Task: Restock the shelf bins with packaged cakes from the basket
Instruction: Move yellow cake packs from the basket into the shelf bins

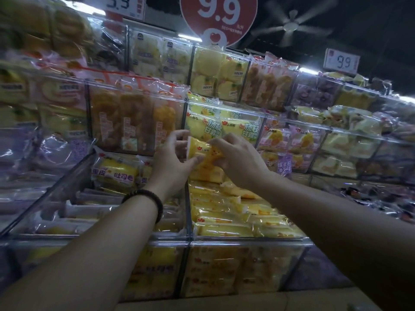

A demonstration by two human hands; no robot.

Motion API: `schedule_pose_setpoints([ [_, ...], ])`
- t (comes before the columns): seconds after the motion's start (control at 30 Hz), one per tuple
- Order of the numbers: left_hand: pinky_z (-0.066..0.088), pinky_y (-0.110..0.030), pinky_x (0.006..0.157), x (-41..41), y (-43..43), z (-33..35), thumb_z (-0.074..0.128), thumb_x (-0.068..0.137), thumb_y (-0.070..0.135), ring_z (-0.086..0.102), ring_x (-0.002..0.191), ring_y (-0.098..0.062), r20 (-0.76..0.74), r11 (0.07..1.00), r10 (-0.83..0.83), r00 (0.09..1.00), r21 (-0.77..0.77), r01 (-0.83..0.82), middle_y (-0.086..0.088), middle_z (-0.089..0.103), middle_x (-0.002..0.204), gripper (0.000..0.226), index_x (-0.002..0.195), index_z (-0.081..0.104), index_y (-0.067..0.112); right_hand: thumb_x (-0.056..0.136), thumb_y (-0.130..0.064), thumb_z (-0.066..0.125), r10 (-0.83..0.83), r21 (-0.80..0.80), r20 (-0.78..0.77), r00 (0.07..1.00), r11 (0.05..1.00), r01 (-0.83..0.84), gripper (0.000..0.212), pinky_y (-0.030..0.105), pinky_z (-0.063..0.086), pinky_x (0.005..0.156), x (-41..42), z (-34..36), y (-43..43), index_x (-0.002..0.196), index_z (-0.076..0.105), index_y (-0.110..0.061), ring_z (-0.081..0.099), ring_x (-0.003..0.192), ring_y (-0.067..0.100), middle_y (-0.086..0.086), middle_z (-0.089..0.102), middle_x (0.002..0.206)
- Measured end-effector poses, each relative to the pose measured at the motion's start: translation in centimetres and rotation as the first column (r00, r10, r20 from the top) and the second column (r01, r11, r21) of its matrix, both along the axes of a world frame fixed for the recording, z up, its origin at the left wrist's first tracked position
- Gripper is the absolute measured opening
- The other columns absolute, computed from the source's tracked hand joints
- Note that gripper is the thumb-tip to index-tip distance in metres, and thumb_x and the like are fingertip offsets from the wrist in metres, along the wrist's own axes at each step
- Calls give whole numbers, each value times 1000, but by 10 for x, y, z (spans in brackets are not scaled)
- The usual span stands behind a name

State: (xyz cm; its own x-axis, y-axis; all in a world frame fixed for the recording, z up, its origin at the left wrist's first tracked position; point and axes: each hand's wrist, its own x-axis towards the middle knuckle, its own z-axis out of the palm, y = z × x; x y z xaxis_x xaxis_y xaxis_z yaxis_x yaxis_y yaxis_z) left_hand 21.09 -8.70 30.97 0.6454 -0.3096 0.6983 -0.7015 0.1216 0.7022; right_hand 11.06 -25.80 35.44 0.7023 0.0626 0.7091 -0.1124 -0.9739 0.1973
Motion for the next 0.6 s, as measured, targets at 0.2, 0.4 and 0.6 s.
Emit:
schedule_pose_setpoints([
  [0.2, 56, -49, 103, 9, -6, -9, 83, 90, 18, 56, 124, -25, 118, 980, 107, 987, 158, -125, 0, 52, 131, 63, 134, 49, 47, 86, -47, 80, -236, 6, -62, 970, 972, 237, 63, 46, 41, 107, 9, -4, -9, 144, 55, -50, 43, 124, 27, 1, 52, 129],
  [0.4, 25, -59, 125, 7, -11, -11, 67, 101, 32, 30, 150, -21, 245, 868, 51, 968, 469, -165, 13, 45, 154, 38, 137, 62, 45, 86, -19, 82, -185, 111, -169, 968, 972, 205, 57, 41, 56, 94, 35, -24, -10, 135, 65, -44, 54, 125, 28, 2, 61, 136],
  [0.6, -2, -69, 125, 4, -12, -8, 49, 104, 60, 13, 161, -22, 223, 674, 79, 972, 706, -216, 20, 25, 171, 53, 155, 49, 44, 91, -44, 74, 98, 421, -146, 984, 907, -28, 46, 35, 55, 96, 7, 1, -29, 133, 66, -26, 62, 113, 15, -3, 65, 127],
])
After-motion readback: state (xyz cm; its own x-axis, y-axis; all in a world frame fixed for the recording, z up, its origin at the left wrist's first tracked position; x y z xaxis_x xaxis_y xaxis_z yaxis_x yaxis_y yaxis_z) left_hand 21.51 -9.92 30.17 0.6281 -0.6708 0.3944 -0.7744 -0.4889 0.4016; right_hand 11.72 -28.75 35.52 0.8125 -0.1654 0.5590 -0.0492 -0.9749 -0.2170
